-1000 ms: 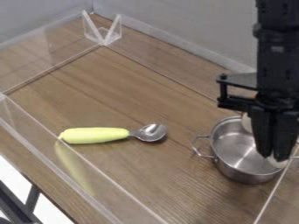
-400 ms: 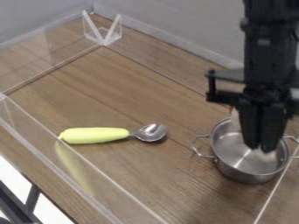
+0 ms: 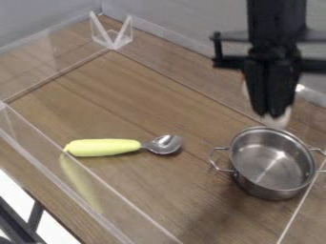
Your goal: Put mushroom into the silver pot
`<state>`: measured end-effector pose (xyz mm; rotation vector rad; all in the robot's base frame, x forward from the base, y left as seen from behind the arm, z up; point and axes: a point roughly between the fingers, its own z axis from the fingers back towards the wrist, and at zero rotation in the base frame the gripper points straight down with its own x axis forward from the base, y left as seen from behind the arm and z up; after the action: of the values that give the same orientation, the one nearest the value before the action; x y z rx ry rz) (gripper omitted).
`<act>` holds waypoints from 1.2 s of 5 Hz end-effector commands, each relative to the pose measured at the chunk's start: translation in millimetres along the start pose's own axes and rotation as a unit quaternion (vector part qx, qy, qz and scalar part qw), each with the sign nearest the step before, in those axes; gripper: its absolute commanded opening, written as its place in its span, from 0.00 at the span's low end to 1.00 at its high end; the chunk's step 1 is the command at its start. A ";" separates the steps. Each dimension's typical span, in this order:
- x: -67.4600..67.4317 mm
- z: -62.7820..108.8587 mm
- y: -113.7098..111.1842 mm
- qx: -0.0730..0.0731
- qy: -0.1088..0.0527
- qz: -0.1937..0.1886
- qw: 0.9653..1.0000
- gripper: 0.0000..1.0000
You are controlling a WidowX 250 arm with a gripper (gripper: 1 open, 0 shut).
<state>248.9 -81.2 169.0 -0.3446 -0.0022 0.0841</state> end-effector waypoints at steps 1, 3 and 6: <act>-4.3 -7.6 -11.7 -0.008 -0.015 -0.022 1.000 0.00; -3.2 -12.2 -20.7 -0.008 -0.014 -0.035 0.999 0.00; -8.3 -43.5 -0.1 -0.006 0.010 -0.085 0.996 0.00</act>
<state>241.4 -93.5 123.3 -0.3440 0.0073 -0.0795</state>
